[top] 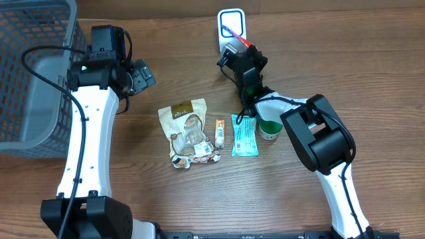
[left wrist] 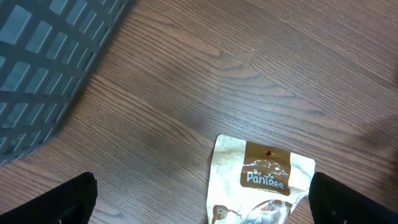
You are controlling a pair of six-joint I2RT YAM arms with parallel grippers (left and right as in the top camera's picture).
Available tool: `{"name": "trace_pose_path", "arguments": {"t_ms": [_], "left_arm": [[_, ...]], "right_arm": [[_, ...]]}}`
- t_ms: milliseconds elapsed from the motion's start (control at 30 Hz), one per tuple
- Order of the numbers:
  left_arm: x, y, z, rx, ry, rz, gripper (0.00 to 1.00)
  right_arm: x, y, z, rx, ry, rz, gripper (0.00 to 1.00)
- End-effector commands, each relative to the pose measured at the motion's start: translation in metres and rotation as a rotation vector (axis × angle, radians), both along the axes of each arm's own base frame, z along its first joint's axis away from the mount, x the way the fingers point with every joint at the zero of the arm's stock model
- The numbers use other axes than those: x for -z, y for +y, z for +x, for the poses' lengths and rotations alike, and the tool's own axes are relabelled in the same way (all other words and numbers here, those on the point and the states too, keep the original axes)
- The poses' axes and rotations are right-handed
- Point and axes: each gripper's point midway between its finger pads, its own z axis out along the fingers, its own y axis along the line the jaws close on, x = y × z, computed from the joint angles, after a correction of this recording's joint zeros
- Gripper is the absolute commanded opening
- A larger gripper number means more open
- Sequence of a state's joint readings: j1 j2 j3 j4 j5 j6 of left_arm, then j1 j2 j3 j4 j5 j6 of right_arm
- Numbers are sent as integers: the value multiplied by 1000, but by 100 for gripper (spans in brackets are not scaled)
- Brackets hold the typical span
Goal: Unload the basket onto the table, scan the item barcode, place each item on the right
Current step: 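Hold the red stick's barcode in front of the scanner, then carry the red stick right and lower it onto the table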
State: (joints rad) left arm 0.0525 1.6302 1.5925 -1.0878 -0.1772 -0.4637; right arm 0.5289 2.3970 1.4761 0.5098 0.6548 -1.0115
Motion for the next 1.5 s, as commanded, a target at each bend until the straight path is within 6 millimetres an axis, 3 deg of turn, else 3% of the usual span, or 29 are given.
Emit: {"name": "trace_pose_path", "arguments": {"t_ms": [0,233,333,567,900,1033,1167,1267,1467], "left_arm": [[-9,2,-1,-2,-22,15,100],[-9,2,-1,-2,-22,15,100],[-9,2,-1,-2,-22,15,100],[-9,2,-1,-2,-22,15,100],[-9,2,-1,-2,-21,15,100],[-9,2,-1,-2,-22,15,100],[-9,2,-1,-2,-22,15,100],[-9,2,-1,-2,-21,15,100],[-9,2,-1,-2,-21,15,100]], "right_arm": [[-7,-5,6,26,-15,23,3],[-20,-5,9,50,-77,73,3],[-40,-8,7,108,-162,91,3],[-133,-25,-15,302,-476,202,3],[-247,-15,-53,288,-513,292,3],[-278,-23,-74,292,-460,378,3],[-288,-44,-96,334,-376,483,3],[-279,-67,-111,398,-303,580,3],[-214,-105,-132,490,37,767,3]]}}
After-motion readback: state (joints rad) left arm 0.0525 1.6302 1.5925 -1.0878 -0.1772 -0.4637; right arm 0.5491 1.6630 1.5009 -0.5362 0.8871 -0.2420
